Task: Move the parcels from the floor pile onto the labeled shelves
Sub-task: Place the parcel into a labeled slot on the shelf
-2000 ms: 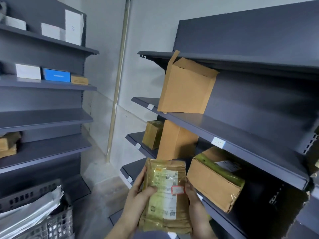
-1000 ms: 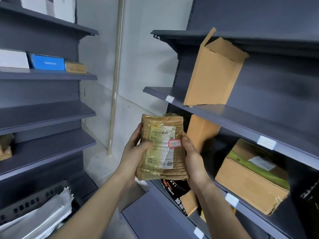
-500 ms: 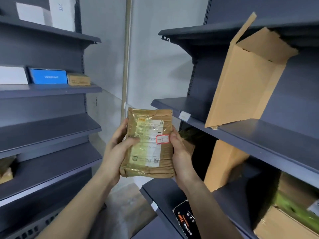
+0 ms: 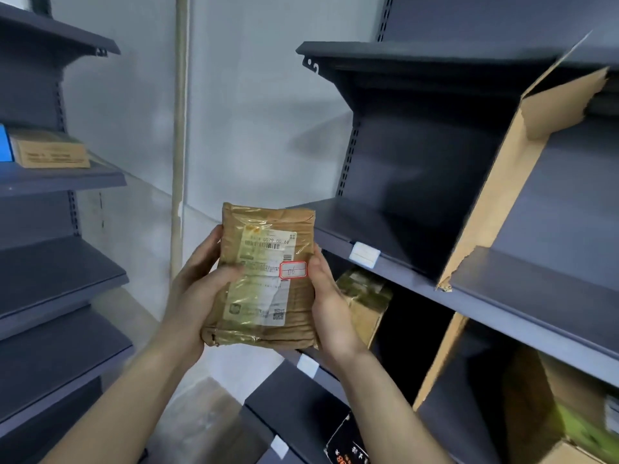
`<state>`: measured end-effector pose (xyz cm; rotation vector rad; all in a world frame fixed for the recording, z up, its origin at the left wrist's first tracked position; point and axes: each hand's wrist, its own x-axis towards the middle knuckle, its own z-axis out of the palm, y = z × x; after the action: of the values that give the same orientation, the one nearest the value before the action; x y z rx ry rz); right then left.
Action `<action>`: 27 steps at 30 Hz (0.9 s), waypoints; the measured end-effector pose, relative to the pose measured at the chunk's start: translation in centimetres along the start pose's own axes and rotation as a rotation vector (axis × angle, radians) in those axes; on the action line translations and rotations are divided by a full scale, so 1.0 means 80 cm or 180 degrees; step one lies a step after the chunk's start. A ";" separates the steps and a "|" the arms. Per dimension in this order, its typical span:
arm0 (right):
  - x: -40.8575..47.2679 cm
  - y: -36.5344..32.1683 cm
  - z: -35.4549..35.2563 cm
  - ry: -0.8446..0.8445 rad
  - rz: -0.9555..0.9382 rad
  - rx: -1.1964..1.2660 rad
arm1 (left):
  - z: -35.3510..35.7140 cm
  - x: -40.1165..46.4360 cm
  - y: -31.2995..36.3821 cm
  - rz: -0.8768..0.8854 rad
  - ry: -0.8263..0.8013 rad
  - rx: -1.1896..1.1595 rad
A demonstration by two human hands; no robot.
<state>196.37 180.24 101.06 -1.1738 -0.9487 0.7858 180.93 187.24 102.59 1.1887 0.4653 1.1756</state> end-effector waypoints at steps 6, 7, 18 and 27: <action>0.036 -0.012 0.026 0.0291 -0.0174 0.0021 | -0.023 0.057 0.012 -0.0110 -0.0250 -0.0254; 0.040 -0.020 0.026 0.0344 -0.0218 -0.0031 | -0.021 0.068 0.017 -0.0127 -0.0312 -0.0312; 0.075 -0.158 -0.021 0.2217 -0.0488 -0.0133 | 0.129 0.214 0.050 -0.0971 -0.1261 -0.0232; 0.133 -0.189 -0.062 0.2997 -0.0073 -0.0568 | 0.195 0.249 0.002 -0.0939 -0.1540 -0.0156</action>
<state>205.60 184.46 117.34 -1.4717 -0.2392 0.0658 201.00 197.55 113.96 1.2627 0.2302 0.6149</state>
